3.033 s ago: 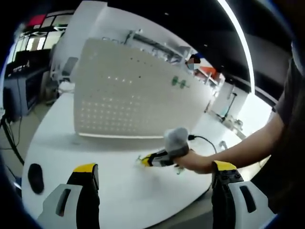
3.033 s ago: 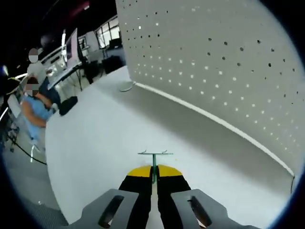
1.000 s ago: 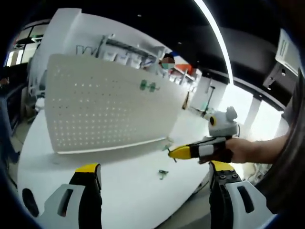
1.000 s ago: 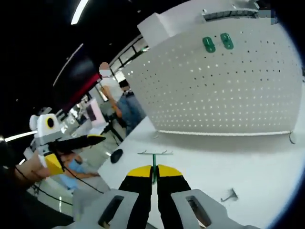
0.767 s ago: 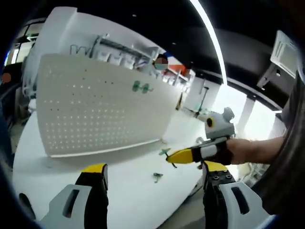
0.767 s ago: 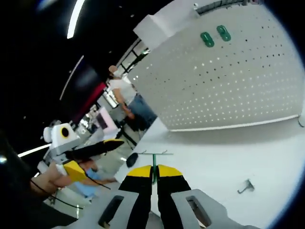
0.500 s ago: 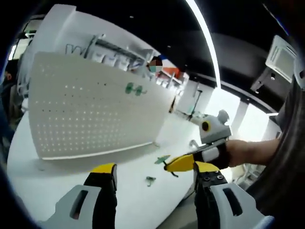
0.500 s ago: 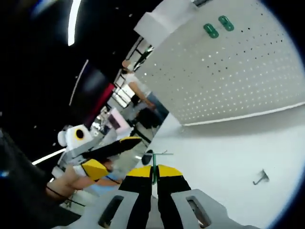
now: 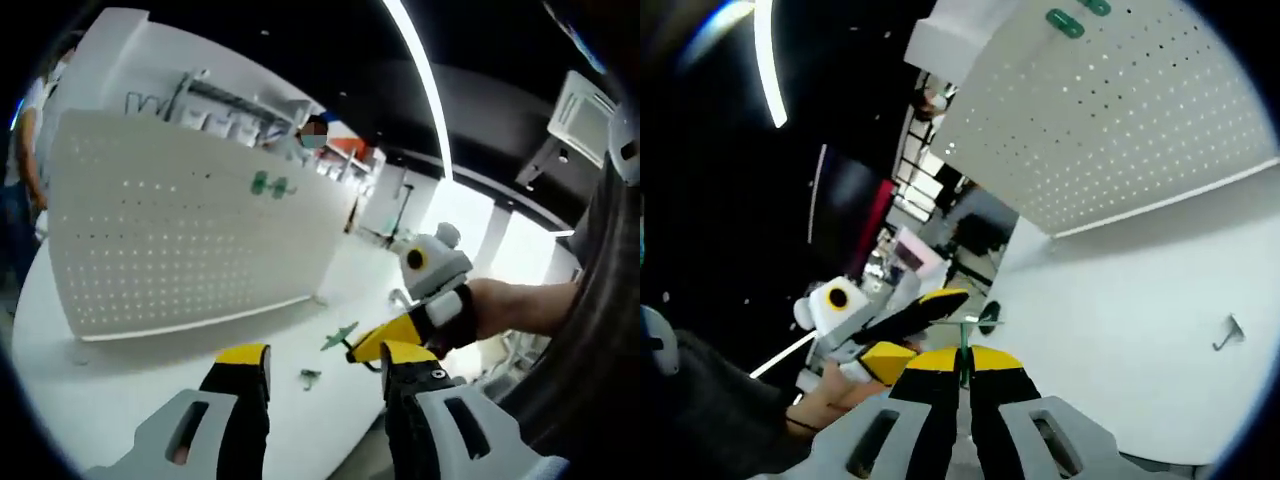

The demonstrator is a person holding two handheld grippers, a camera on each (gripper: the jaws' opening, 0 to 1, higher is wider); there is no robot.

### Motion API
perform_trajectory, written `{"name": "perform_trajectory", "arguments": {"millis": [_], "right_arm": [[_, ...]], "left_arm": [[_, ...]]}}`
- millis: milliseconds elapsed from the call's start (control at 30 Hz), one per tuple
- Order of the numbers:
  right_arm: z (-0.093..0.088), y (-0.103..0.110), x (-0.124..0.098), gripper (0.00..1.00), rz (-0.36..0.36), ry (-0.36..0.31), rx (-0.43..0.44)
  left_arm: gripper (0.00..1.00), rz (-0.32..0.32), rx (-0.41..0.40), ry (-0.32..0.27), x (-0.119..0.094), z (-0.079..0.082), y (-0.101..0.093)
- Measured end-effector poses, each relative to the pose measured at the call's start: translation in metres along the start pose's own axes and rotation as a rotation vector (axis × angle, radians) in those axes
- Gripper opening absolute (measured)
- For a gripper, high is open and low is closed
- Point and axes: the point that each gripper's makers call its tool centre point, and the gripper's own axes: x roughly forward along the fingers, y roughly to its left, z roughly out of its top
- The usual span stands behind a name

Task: Insert the hook assembly into the mounting plate slot until the hook locks in place.

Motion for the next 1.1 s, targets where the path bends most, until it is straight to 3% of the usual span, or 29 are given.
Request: {"name": "perform_trajectory", "arguments": {"millis": [433,567,800,1100], "right_arm": [[-0.008,0.01,0.002,0.01,0.047,0.065,0.011],[-0.012,0.012,0.002,0.01,0.065,0.088,0.017],[-0.012,0.012,-0.001,0.01,0.097,0.084,0.072],[-0.01,0.021,-0.001,0.01,0.148,0.085,0.117]], "left_arm": [[0.32,-0.028,0.018,-0.002,0.002,0.001,-0.006],[0.24,-0.05,0.03,-0.008,0.002,0.003,-0.01],[0.1,-0.103,0.09,-0.029,0.002,0.007,-0.021],[0.06,-0.118,0.138,-0.032,0.001,0.008,-0.023]]}}
